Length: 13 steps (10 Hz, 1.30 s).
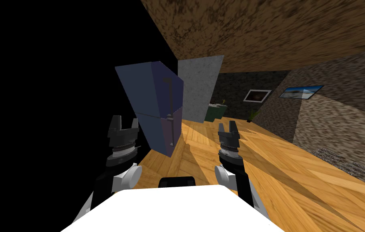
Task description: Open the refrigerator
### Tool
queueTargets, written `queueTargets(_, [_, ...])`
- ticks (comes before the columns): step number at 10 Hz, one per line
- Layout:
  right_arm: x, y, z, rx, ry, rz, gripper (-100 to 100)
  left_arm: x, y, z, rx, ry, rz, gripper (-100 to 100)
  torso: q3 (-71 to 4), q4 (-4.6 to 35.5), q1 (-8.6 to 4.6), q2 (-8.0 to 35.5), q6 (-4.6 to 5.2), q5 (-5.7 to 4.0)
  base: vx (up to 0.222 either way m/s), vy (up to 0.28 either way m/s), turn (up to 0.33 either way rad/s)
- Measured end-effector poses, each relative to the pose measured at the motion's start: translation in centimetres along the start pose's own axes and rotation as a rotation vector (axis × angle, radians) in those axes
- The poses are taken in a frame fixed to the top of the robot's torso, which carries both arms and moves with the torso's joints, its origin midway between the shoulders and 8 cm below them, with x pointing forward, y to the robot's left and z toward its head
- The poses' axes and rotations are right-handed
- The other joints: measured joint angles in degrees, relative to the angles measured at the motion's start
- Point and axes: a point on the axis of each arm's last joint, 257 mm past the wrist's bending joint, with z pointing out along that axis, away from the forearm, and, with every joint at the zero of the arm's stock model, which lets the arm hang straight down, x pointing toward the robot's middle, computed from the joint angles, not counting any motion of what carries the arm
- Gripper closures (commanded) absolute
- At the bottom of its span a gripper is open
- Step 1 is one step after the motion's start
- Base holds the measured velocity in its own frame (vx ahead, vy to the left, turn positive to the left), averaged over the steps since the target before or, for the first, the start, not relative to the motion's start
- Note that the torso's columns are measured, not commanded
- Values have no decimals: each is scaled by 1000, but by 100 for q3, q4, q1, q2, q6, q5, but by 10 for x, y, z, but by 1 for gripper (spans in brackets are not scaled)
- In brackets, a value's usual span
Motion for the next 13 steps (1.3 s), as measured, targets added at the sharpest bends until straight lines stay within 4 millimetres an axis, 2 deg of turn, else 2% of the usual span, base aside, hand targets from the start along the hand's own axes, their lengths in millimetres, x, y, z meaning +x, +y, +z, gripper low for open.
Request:
queueTargets(2, [0, 0, 0, 0, 0, 0, 0, 0, 0, 0, 0, 0, 0, 0, -1200, 600, 0, 597, 0, 0, 0, 0, 0])
queueTargets(9, [0, 0, 0, 0, 0, 0, 0, 0, 0, 0, 0, 0, 0, 0, -7073, 3537, 0, 3539, 0, 0, 0, 0, 0])
queueTargets(10, [0, 0, 0, 0, 0, 0, 0, 0, 0, 0, 0, 0, 0, -100, -7919, 3960, 0, 3962, 0, 0, 25, -5, -14])
queueTargets(11, [0, 0, 0, 0, 0, 0, 0, 3, 1, 1, -7, 25, 2, -100, -8317, 4148, 0, 4149, 0, 0, 43, -6, -20])
queueTargets(13, [0, 0, 0, 0, 0, 0, 0, 12, 7, 4, -31, 67, 1, -100, -8458, 4218, 1, 4212, 0, 0, 51, -1, -22])
